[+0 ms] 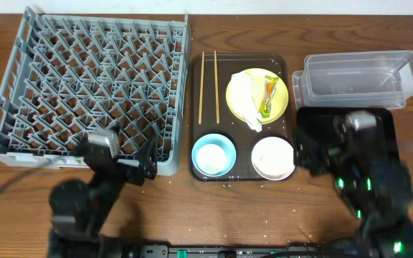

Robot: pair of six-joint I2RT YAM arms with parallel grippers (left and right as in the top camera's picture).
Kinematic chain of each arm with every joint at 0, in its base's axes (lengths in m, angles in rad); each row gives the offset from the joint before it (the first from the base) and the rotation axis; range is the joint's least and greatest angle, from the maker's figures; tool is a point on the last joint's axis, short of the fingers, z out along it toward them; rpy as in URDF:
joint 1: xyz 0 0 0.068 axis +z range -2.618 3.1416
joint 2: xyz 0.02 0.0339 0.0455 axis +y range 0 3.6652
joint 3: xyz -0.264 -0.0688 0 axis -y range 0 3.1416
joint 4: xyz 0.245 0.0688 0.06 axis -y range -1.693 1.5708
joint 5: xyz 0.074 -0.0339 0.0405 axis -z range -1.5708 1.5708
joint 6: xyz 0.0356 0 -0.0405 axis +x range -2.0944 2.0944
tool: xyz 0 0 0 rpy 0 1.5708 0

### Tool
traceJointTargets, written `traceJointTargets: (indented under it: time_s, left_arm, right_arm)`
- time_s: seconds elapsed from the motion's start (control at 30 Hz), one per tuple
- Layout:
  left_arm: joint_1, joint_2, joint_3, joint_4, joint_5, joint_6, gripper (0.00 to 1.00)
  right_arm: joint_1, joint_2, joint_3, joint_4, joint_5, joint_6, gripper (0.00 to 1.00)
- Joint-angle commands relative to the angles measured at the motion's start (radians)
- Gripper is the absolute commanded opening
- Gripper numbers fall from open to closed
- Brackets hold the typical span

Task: Sort waste into correct bins and load items into the dishwasher
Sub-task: 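Reach the right gripper to the yellow plate and grasp the white tissue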

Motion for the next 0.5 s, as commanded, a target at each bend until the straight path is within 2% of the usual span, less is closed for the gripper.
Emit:
traceJointTargets:
  time_s: [0.0,0.13,0.2,0.3,0.43,0.47]
  left_arm:
    - [-0.003,0.166,0.217,-0.131,0.061,-0.003,0.91]
    - [-0.003,0.353,0.47,-0.377,0.063,0.006,0.91]
    - [-0.003,0.419,0.549,-0.449,0.063,0.02,0.91]
    - [-0.003,0.469,0.583,-0.473,0.063,0.019,0.91]
    - [-0.003,0.493,0.583,-0.475,0.065,0.011,0.91]
    - [-0.003,0.495,0.583,-0.481,0.075,-0.003,0.91]
  right_arm:
    - [0.001,0.212,0.225,-0.128,-0.015,0.009,0.99]
    - [0.013,0.474,0.526,-0.369,-0.015,-0.08,0.99]
    - [0.016,0.571,0.621,-0.419,-0.014,-0.141,0.99]
    - [0.016,0.673,0.676,-0.405,-0.04,-0.148,0.99]
    - [0.018,0.756,0.676,-0.332,-0.167,-0.141,0.99]
    - [0.024,0.781,0.676,-0.314,-0.185,-0.141,0.96]
